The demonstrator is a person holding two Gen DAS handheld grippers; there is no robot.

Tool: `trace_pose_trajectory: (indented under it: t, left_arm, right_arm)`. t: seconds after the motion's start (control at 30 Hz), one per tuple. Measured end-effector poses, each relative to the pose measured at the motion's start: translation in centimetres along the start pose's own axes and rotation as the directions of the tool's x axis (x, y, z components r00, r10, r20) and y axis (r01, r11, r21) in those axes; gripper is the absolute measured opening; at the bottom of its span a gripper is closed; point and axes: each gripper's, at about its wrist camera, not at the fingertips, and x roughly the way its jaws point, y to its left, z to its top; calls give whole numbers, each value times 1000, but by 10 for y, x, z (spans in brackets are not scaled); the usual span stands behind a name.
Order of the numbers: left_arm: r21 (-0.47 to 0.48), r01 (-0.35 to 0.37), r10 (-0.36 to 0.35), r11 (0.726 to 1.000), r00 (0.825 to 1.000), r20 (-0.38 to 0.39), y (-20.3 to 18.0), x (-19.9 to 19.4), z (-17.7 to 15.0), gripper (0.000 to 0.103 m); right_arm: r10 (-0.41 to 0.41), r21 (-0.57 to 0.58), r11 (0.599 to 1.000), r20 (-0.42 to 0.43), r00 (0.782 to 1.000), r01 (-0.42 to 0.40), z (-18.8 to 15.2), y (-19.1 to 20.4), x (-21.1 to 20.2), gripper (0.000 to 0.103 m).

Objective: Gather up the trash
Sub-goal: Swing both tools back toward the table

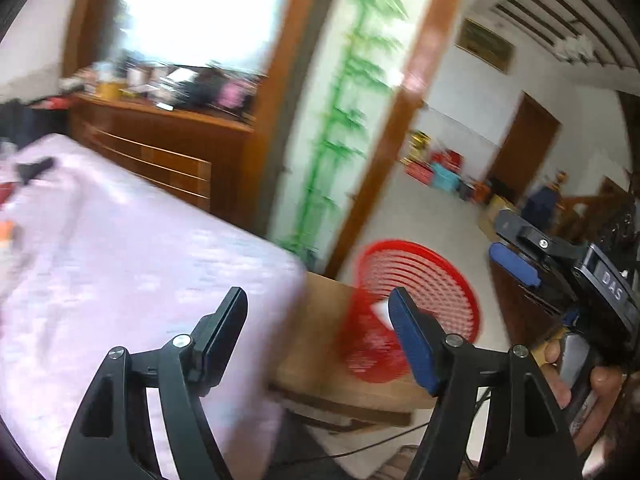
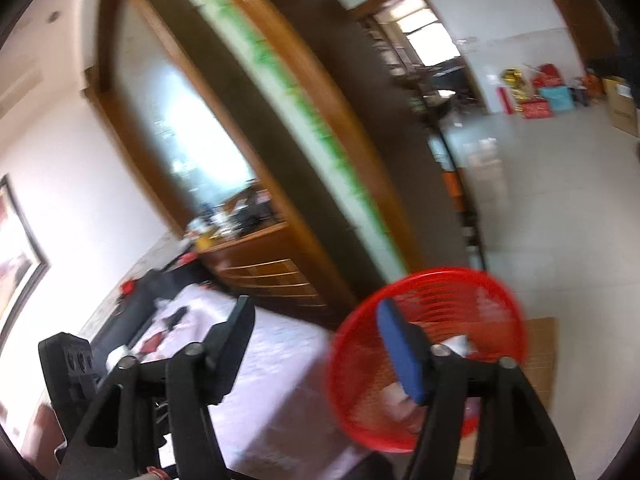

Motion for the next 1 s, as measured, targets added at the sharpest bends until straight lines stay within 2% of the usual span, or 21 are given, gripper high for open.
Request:
trace_pose_trajectory:
  t: [0.13,0.23,0.3,0.43,0.57,0.67,0.87,1.0]
  left_arm:
    - [-46,-119,121,992,991,50,42,-44,-4,73]
    - [-91,-207,214,974,973,80,76,-76,-9,73]
    - [-113,-234,245,966,965,91,94,-92,-12,73]
    - [-157,-335,354,929,928,117,131,-129,-22,73]
    - [-208,-400,428,893,897,112,166,-162,-32,73]
    - [-248,-453,488,857,867,102,194,-184,-39,73]
    - [-289,-498,536,818,841,67,241,-201,-45,73]
    - [-308,-505,540,806,841,36,264,-197,-49,73]
  right_arm:
    - [97,-61,993,-34,995,-99,-16,49,16,78]
    - [154,-110,980,-82,985,-163,-30,90,32,79]
    - [182,-127,973,-103,978,-194,-38,109,39,81]
    - [239,-158,952,-146,960,-261,-55,152,55,85]
    - [302,-182,922,-217,928,-342,-76,197,79,85]
    - [346,-191,895,-274,897,-404,-92,227,97,85]
    - [415,-191,839,-383,825,-510,-119,278,134,85]
    - [428,-182,814,-453,782,-552,-136,302,160,85]
